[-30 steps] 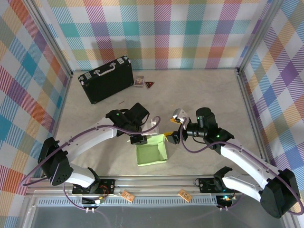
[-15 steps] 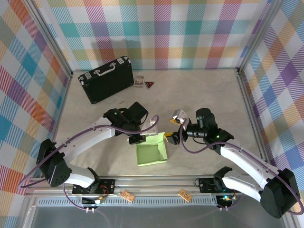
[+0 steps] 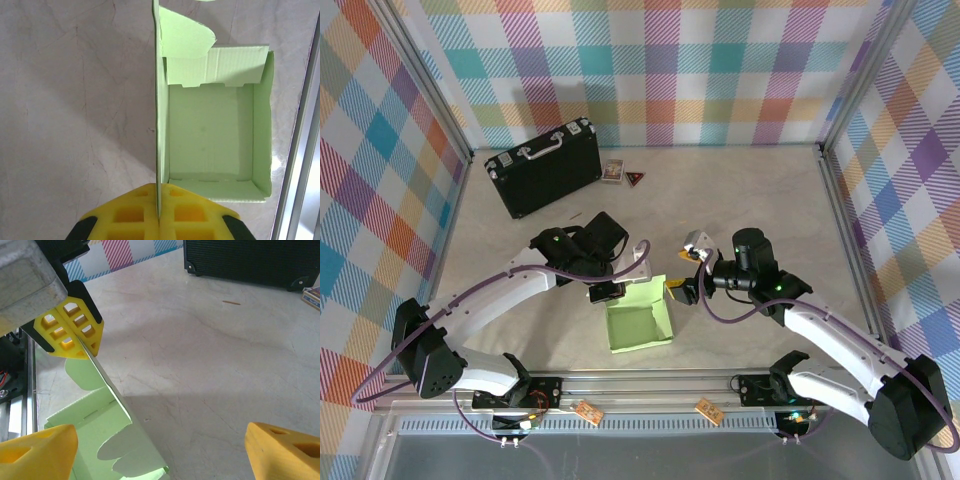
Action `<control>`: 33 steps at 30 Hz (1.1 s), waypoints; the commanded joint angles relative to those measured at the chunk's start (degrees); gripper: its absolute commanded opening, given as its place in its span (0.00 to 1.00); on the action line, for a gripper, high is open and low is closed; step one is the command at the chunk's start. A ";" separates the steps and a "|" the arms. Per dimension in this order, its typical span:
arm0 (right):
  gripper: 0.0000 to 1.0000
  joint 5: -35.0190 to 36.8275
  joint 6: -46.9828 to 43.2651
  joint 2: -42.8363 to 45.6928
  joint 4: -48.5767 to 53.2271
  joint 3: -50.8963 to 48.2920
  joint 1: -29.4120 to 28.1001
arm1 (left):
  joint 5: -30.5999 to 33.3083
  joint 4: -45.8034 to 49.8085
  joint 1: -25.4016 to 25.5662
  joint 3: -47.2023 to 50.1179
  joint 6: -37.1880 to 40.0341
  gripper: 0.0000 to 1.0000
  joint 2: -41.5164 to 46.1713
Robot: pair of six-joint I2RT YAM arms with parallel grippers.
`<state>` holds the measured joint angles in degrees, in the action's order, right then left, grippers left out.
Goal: Fold the paper box
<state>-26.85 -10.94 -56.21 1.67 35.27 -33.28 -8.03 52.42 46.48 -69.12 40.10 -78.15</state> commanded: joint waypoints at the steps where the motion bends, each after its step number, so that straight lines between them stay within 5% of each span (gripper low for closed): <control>1: 0.86 0.54 1.23 1.99 -1.95 -0.89 0.32 | -0.02 0.57 0.80 -1.13 0.84 0.00 0.01; 19: 0.85 1.64 2.99 6.79 -2.75 -3.43 0.31 | -1.97 -3.14 -0.32 2.11 1.65 0.00 -4.22; 33: 0.84 -4.08 1.61 7.05 -5.23 -6.27 -0.02 | -6.29 -2.94 -3.00 1.27 2.40 0.00 -7.89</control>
<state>-28.23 -7.99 -48.53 -2.31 29.21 -33.30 -11.97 48.97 44.05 -67.92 41.41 -85.32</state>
